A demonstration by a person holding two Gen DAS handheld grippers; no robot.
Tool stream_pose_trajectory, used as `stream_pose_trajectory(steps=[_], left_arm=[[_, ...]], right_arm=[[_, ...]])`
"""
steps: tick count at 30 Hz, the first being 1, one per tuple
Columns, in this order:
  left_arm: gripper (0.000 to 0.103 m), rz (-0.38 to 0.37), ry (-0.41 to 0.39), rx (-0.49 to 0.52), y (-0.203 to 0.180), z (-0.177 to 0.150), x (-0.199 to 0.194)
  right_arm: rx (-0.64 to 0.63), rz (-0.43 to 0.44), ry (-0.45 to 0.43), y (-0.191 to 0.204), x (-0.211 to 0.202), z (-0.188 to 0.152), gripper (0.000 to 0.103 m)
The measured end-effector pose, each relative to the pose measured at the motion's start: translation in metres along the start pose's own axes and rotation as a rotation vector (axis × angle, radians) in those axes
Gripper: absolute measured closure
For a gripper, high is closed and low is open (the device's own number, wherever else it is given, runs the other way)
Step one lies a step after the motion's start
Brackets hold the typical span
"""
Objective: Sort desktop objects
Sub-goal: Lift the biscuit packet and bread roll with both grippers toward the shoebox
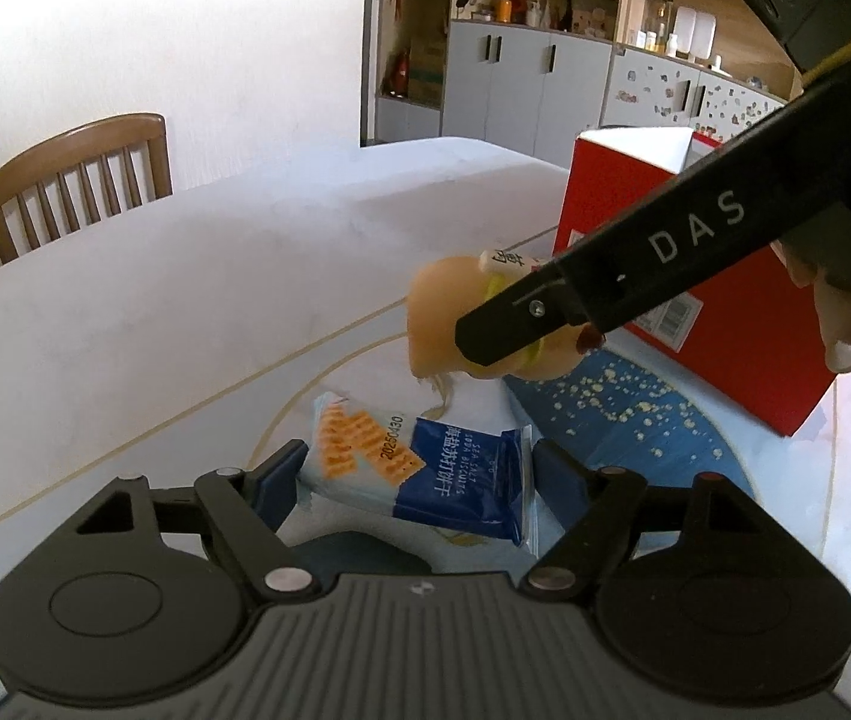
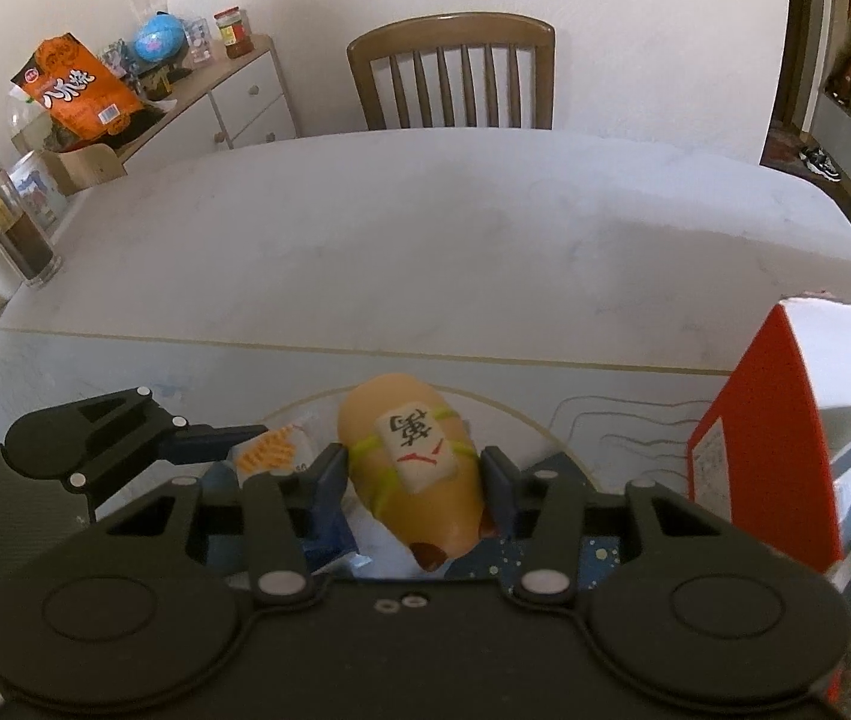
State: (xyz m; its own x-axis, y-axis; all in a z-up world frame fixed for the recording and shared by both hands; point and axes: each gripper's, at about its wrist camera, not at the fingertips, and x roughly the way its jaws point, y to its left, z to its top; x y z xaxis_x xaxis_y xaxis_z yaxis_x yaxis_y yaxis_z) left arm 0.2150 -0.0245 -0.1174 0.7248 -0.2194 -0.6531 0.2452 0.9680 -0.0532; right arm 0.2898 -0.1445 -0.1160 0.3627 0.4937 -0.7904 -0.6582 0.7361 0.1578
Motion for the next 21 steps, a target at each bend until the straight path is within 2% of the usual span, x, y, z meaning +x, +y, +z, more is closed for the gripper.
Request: stream_pose_trajectory(steps=[10,21], left_arm=[[0.022,0.003,-0.034,-0.021,-0.01,0.008,-0.028],[0.022,-0.02,-0.081,-0.012,-0.037,0.033,-0.062]], right_arm=[[0.008,-0.003,-0.03,0.002,-0.026,-0.006,0.055],[0.03,0.0,-0.092,-0.009,-0.072,-0.015,0.055]])
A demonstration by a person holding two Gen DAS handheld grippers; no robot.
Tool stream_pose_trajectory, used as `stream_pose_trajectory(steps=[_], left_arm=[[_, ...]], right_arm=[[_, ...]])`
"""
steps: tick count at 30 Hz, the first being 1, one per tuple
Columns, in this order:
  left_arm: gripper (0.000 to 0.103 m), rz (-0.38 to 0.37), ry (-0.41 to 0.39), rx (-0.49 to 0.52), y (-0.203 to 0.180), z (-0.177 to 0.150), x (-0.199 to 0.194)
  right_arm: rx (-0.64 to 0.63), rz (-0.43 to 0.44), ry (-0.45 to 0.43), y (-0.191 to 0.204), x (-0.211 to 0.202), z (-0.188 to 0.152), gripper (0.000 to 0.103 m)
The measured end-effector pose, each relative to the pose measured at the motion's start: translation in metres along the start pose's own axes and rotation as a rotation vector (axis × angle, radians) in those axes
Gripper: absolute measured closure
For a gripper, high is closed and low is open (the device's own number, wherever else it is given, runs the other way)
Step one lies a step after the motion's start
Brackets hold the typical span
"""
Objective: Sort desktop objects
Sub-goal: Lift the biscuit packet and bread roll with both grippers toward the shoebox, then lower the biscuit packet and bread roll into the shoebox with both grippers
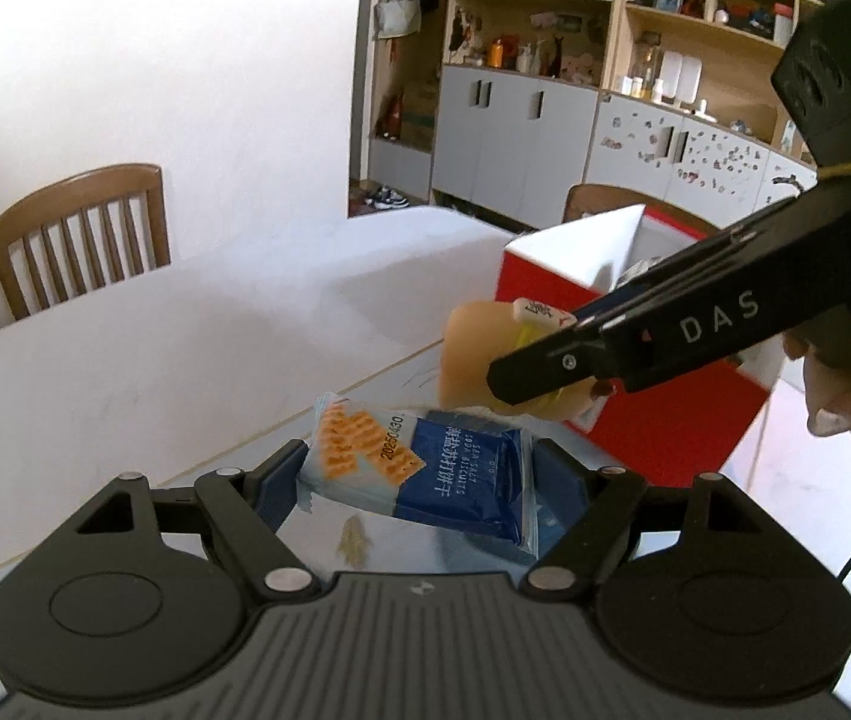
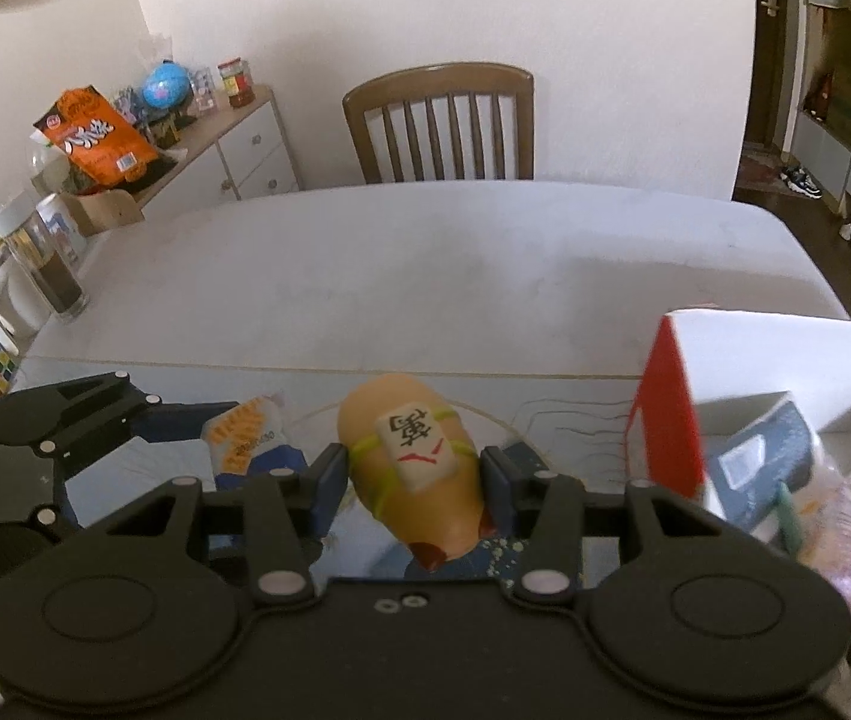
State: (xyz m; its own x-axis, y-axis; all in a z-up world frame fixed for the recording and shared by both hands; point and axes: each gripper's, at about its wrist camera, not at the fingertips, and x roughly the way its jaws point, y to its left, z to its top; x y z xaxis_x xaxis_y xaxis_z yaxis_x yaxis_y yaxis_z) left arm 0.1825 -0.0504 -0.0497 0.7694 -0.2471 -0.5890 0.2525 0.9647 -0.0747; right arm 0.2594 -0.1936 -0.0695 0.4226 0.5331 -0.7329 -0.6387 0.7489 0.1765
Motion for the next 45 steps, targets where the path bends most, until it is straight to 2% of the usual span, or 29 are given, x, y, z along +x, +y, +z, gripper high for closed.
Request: stream_pose_trajectory(steps=[9,20,32,45], left_arm=[[0.022,-0.044,-0.041,0.052,-0.04,0.027,-0.012],[0.022,-0.086,-0.072,0.116,-0.097,0.054,0.0],[0.022,-0.13,-0.054,0.169,-0.156,0.081,0.04],[0.022,-0.129,0.022,0.184,-0.194,0.094,0.101]], right_arm=[[0.027,-0.012,-0.047,-0.017,-0.039,-0.008,0.055],[0.076,-0.05,-0.104,-0.069,-0.084,-0.021,0.055],[0.122,-0.105,-0.134,-0.136,-0.111,-0.032,0.056],[0.145,-0.157,-0.098,-0.199,-0.112,-0.047,0.056]])
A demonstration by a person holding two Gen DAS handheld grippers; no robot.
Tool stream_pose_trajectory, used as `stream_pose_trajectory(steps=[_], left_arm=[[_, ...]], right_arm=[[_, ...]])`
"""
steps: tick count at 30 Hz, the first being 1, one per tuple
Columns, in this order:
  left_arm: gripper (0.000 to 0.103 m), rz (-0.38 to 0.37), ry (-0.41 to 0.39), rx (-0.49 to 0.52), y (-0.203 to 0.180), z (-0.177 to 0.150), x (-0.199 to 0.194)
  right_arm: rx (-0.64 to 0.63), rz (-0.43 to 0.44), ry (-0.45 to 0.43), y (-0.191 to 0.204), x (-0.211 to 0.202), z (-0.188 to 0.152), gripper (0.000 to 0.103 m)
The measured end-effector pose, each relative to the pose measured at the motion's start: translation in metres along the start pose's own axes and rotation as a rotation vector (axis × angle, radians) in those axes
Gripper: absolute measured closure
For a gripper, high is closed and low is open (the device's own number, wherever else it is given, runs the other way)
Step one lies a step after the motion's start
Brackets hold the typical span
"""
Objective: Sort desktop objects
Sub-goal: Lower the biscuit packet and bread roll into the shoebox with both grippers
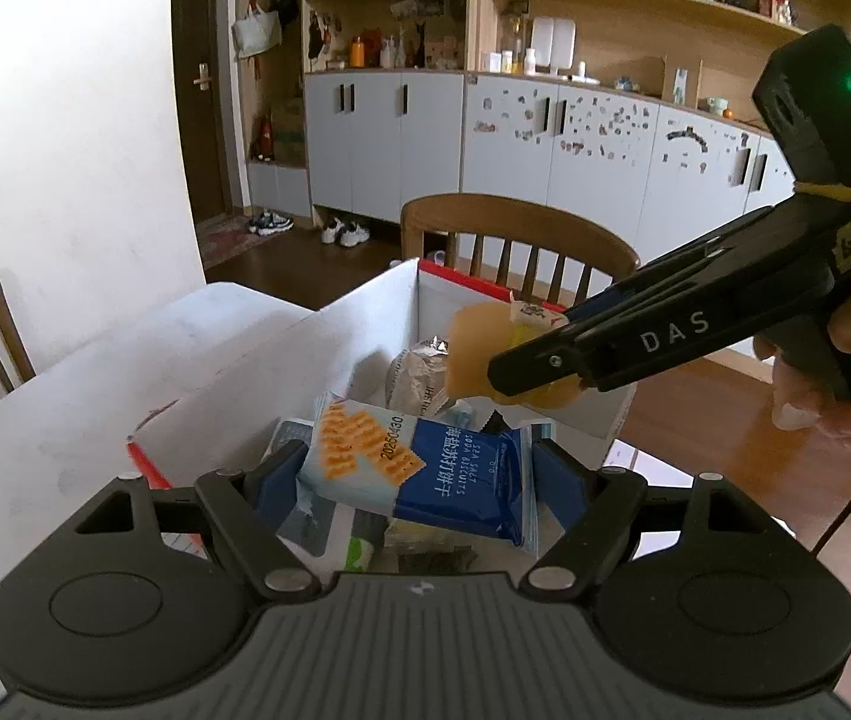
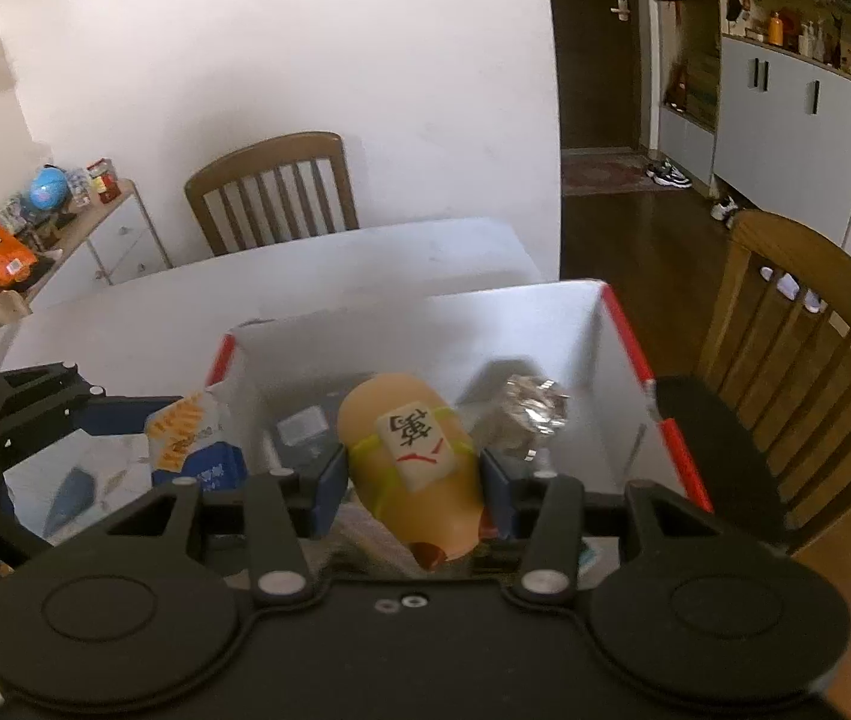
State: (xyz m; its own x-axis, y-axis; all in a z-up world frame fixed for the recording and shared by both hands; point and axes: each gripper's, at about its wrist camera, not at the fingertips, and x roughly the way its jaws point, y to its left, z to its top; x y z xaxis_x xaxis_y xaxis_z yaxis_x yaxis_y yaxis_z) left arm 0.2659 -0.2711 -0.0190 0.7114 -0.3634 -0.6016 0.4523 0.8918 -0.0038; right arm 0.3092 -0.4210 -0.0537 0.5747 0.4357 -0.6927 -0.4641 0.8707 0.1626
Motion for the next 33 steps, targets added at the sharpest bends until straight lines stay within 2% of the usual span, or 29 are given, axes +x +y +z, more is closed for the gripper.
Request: stream_pose_trajectory(steps=[6,19,33], left_arm=[[0.022,0.03,0.035,-0.015,0.004,0.006,0.025],[0.022,0.097,0.137,-0.033,0.021,0.004,0.069],[0.022,0.087,0.225,-0.035,0.023,-0.001,0.087]], right_arm=[[-0.003,-0.02,0.022,-0.02,0.011,-0.003,0.056],[-0.036,-0.05,0.076,-0.031,0.041,-0.015,0.056],[-0.074,-0.049,0.119,-0.026,0.07,-0.015,0.056]])
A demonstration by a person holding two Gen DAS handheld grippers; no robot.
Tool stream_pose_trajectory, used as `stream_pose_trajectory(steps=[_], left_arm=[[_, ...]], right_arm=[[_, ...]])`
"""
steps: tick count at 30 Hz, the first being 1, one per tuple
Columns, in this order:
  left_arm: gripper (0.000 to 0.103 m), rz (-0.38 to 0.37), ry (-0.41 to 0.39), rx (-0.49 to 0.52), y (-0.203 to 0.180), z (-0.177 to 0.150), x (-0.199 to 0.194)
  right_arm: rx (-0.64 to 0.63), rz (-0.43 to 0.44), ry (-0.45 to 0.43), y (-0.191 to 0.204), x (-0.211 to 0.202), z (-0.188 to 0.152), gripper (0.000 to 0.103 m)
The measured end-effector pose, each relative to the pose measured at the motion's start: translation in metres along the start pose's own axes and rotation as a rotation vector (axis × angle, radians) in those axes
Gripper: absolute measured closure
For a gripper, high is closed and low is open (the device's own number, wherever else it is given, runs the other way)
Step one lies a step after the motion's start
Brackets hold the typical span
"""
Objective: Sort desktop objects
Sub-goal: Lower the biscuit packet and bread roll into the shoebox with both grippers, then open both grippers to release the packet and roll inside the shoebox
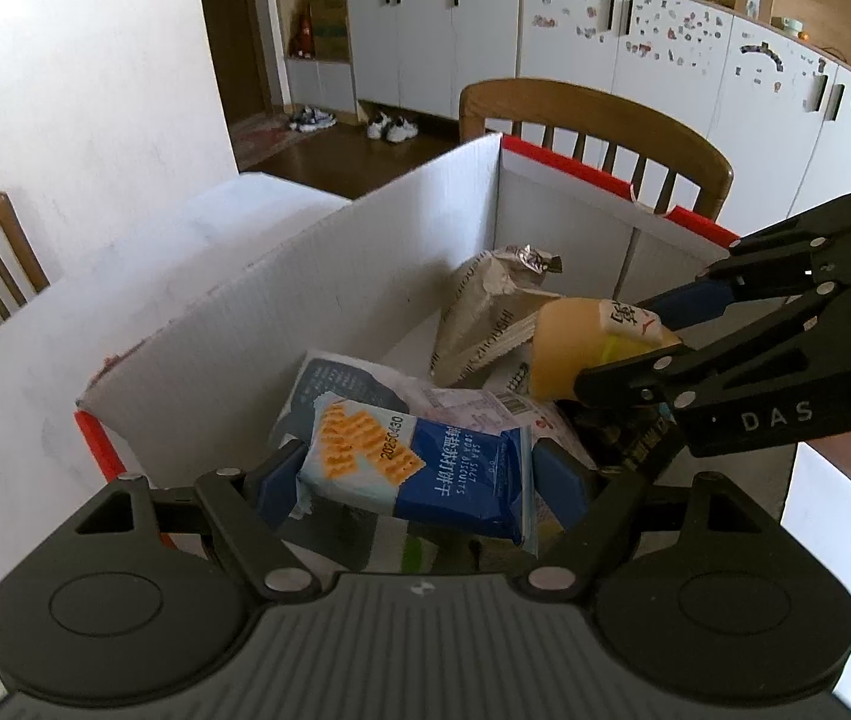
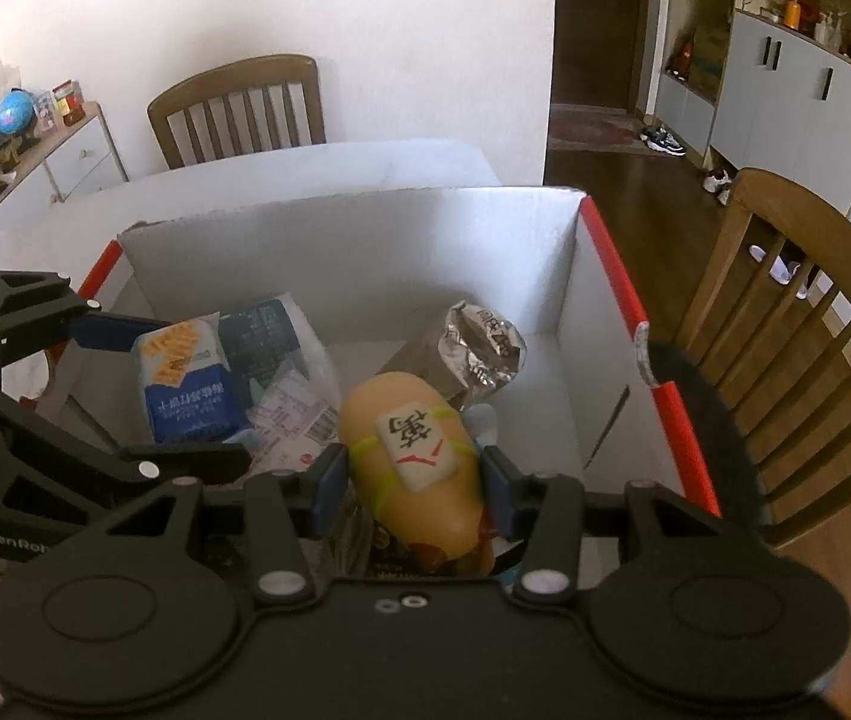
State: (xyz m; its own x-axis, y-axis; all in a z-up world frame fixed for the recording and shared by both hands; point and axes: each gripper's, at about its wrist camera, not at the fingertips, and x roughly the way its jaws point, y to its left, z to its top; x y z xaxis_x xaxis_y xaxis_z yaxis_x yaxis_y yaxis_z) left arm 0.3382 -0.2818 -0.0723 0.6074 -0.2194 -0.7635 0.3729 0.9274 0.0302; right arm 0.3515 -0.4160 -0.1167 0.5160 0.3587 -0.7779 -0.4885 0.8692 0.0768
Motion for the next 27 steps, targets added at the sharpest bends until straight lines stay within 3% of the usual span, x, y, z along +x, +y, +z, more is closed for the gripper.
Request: stream_pose_trajectory(steps=[11,19,27], left_arm=[[0.021,-0.005,0.014,-0.016,-0.004,0.004,-0.001],[0.021,-0.008,0.006,-0.03,-0.005,0.004,-0.009],[0.02,-0.019,-0.022,-0.059,-0.007,0.004,-0.026]], right_arm=[[-0.02,0.008,0.004,0.001,-0.005,-0.001,0.053],[-0.01,0.02,-0.019,-0.001,-0.016,0.001,0.043],[-0.021,0.047,-0.057,0.002,-0.036,0.004,0.042]])
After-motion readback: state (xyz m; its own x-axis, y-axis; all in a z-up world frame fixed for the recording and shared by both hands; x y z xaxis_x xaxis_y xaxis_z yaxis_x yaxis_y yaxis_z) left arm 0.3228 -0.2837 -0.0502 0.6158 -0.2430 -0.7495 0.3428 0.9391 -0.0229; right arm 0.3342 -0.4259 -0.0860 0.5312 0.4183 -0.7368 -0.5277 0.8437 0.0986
